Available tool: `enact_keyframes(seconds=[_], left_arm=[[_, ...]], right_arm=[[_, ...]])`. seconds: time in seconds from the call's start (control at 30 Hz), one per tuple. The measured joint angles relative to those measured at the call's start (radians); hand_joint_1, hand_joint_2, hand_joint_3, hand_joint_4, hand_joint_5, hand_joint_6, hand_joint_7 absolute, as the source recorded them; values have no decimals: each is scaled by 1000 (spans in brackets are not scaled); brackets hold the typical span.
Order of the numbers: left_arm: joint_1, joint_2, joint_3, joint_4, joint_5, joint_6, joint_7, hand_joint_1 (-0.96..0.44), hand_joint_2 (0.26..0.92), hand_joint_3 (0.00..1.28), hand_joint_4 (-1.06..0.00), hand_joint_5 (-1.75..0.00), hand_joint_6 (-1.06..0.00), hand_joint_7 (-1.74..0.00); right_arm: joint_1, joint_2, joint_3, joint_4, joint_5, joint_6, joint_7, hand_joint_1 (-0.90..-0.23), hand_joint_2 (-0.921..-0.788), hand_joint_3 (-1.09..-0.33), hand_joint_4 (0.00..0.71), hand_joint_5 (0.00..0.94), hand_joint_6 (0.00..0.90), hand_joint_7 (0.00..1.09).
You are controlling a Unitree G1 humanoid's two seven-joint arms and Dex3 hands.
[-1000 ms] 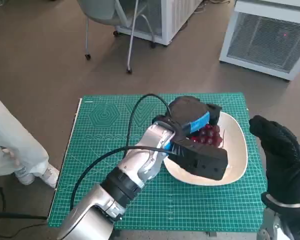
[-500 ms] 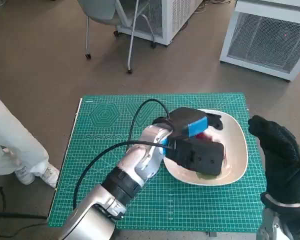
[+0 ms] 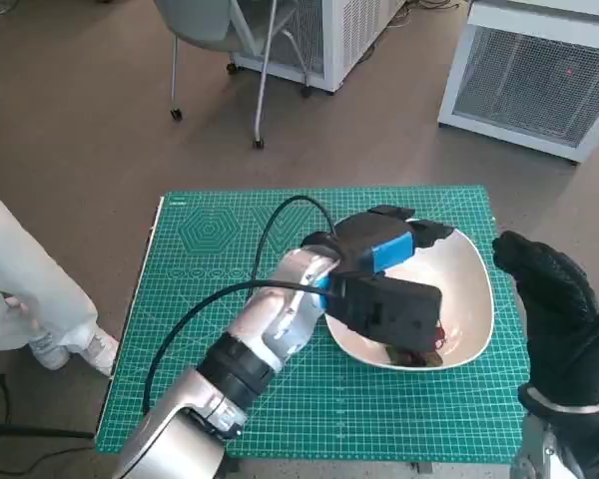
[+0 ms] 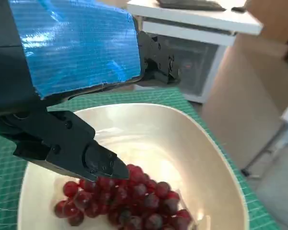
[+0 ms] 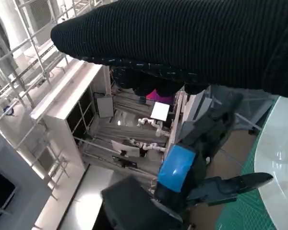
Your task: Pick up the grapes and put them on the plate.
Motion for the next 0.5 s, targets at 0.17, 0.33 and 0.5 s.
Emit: enact_keyframes(seconds=[0.17, 0.33, 0.5], left_arm=[[23, 41, 66, -41, -96, -15, -74, -365, 804, 14, -18, -6, -203, -3], [79, 105, 158, -135, -199, -22, -124, -368, 820, 14, -57, -20, -226, -26], [115, 154, 204, -186, -244, -20, -135, -368, 827, 11, -76, -17, -240, -28]], right_arm=[[-2, 2, 7, -1, 0, 2, 0, -478, -921, -530, 554, 2, 214, 642], [-2, 1, 8, -1, 0, 2, 0, -478, -921, -529, 554, 2, 215, 642], [-3, -1, 7, -1, 0, 3, 0, -478, -921, -528, 554, 2, 215, 642]])
